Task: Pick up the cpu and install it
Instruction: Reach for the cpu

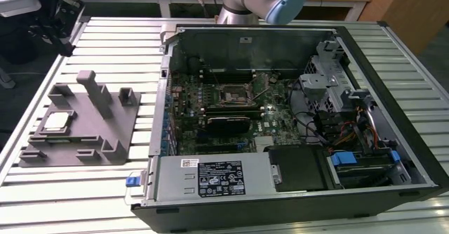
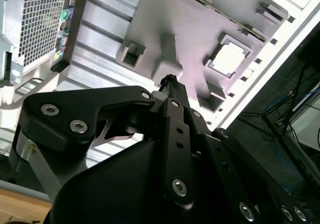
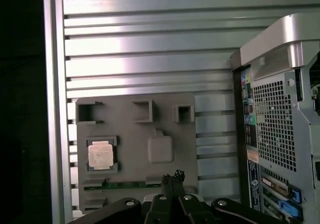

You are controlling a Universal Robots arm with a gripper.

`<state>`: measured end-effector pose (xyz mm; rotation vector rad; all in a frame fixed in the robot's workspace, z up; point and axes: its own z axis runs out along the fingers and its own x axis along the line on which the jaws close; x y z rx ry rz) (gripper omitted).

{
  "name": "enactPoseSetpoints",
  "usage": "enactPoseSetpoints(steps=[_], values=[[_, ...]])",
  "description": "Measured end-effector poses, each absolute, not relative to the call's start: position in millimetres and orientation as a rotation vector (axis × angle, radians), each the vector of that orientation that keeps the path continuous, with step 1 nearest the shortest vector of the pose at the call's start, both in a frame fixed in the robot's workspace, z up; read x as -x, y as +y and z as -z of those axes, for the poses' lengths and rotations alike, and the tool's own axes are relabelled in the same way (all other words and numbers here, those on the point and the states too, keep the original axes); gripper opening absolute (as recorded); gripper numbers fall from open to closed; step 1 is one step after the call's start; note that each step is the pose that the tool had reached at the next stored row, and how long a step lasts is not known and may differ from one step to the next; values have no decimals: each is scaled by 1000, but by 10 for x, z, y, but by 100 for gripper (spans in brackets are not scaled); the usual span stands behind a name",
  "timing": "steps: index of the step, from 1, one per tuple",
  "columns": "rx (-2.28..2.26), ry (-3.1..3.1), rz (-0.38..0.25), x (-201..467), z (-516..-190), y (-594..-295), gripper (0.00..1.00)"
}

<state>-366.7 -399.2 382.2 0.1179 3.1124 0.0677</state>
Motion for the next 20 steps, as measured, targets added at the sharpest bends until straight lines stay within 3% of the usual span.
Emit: enactPoseSetpoints(steps=[20], values=[[-118,3112,-68,4179,-3522,-3992,11]])
